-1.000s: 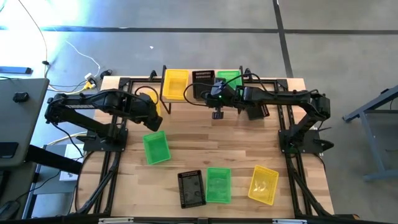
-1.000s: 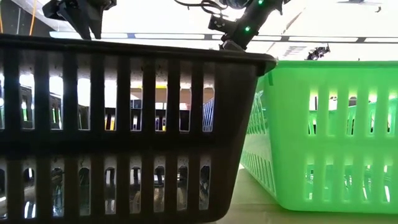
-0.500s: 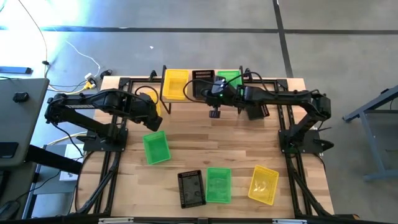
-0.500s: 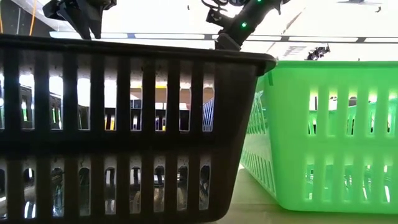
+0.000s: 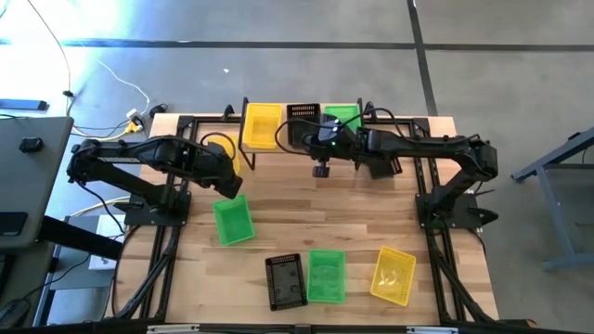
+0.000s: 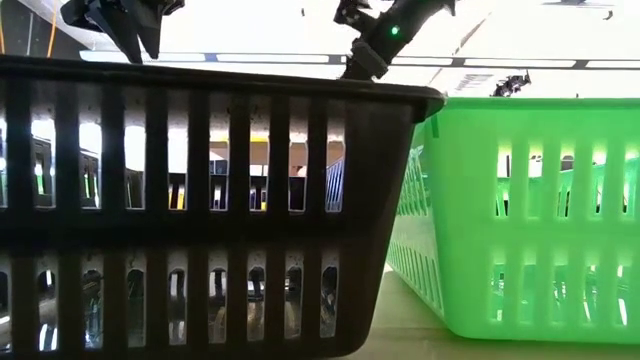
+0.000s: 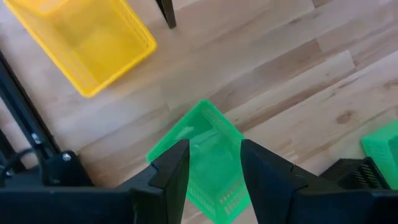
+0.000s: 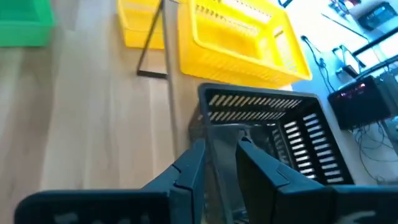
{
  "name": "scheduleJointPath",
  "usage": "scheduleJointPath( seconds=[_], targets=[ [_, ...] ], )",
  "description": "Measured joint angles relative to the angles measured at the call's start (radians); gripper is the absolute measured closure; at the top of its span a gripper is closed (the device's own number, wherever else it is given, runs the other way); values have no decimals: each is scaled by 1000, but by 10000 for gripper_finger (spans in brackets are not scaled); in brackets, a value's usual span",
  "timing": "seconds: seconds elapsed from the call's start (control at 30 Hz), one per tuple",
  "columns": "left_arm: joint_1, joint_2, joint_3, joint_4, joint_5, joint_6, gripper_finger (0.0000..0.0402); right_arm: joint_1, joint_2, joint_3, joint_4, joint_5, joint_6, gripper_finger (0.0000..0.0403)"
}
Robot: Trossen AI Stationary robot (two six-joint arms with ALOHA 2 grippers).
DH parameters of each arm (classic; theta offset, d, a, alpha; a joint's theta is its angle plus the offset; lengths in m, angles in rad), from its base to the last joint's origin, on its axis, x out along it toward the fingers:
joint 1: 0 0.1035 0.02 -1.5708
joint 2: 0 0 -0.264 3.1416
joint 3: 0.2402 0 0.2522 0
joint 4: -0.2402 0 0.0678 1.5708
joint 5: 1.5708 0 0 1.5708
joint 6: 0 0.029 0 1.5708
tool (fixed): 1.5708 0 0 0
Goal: Stack baskets on shelf by color
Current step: Put the top left black bin on the shelf, then stack the left green bin on the other green bin on the shelf
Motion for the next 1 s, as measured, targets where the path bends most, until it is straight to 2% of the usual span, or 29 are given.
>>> scheduleJointPath(
  seconds=[0.6, 1.0],
  targets=[
    [-255, 0, -185, 5, 48, -568, 268, 19, -29, 0, 23, 0, -32, 326],
    [-383, 0, -393, 152, 54, -858, 268, 19, -30, 0, 29, 0, -34, 326]
  ],
)
